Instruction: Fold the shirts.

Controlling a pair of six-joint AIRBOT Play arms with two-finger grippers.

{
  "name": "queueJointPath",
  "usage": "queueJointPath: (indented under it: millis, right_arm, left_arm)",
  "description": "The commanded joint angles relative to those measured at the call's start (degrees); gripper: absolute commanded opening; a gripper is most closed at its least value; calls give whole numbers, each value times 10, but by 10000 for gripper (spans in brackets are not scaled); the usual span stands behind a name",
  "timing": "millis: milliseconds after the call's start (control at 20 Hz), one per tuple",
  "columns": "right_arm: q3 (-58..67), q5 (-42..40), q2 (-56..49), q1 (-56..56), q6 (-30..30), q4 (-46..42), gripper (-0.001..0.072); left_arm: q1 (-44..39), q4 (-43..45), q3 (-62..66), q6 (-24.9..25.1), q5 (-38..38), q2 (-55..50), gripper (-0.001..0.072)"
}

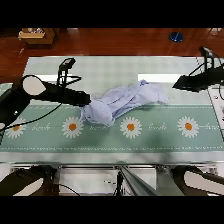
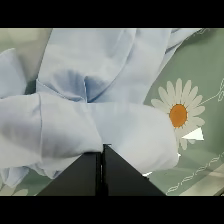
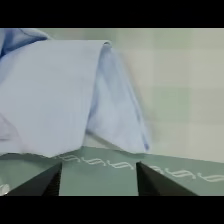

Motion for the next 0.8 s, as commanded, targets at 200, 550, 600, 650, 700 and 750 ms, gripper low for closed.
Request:
queueJointPath:
  millis: [200,550,600,650,700,750]
  right_arm:
    - [0,-31,-129,0,-23,136,549]
    - [0,-75,-192,29,-27,180,528]
    - [0,-78,-202,42,-25,181,527]
    - [0,-81,-210,55,-25,180,492]
    - [0,-84,-216,68,-31,180,310]
    - [0,-90,-217,78,-41,179,104]
  left_arm:
    - [1,2,2,1,-11,18,18]
    - [1,2,2,1,-8,17,19]
    - [1,2,2,2,-8,17,18]
    - [1,2,2,2,-5,17,19]
    - [1,2,2,2,-1,17,19]
    - [1,2,2,1,2,17,19]
